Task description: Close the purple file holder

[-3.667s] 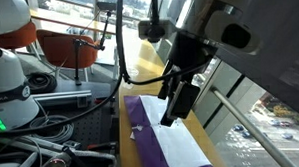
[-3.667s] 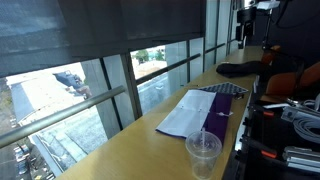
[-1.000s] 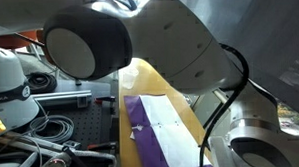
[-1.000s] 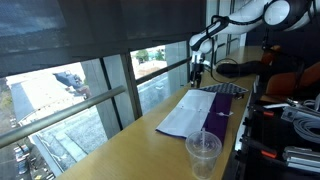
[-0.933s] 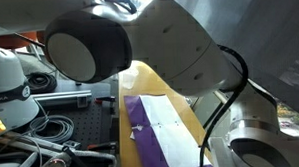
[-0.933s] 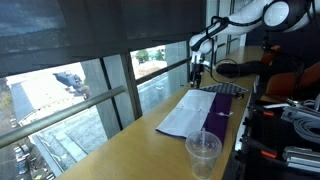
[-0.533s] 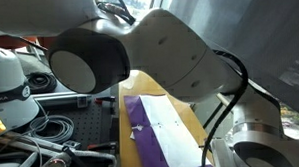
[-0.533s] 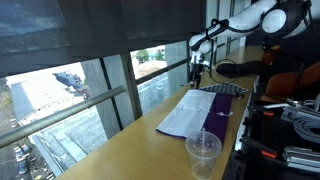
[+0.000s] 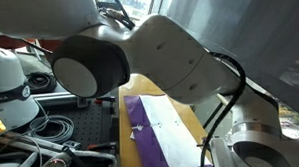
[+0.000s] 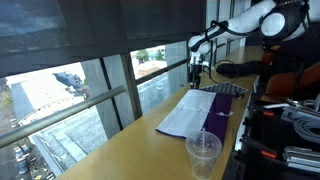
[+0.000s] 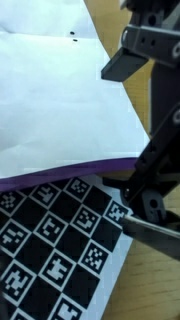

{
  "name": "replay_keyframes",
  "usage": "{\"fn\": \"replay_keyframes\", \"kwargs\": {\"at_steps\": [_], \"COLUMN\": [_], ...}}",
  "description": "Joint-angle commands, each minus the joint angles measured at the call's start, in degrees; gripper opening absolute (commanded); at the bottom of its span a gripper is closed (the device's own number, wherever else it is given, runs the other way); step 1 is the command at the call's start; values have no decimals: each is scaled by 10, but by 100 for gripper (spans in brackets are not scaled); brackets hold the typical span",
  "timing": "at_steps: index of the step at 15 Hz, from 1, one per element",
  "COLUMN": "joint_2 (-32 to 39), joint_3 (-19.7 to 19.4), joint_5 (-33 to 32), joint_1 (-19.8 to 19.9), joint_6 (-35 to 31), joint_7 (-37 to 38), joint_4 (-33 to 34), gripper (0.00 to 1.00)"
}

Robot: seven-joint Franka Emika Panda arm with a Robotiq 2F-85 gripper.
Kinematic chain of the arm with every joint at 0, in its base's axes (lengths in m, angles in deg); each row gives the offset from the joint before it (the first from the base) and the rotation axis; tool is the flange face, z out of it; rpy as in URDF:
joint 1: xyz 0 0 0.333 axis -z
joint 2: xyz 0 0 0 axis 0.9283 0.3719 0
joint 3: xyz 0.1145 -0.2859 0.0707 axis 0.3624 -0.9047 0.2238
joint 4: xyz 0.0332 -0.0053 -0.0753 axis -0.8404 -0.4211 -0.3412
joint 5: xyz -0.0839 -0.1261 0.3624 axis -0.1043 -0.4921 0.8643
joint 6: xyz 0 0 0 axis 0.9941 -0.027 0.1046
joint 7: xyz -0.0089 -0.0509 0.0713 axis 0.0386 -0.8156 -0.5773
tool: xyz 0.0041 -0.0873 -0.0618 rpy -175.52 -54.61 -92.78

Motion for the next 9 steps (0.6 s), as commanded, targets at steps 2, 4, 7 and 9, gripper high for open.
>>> {"fn": "replay_keyframes", "kwargs": {"at_steps": [2,4,7,9], "joint_2": [22,24,22,17], "joint_3": [7,6,5,3], "joint_5": [4,4,2,-1], "joint_1": [-2,-4,-7,-11], "joint_6": [22,23,22,24], "joint_7": [5,7,8,8], "joint_4": [39,42,44,45], "gripper": [56,42,18,3]}}
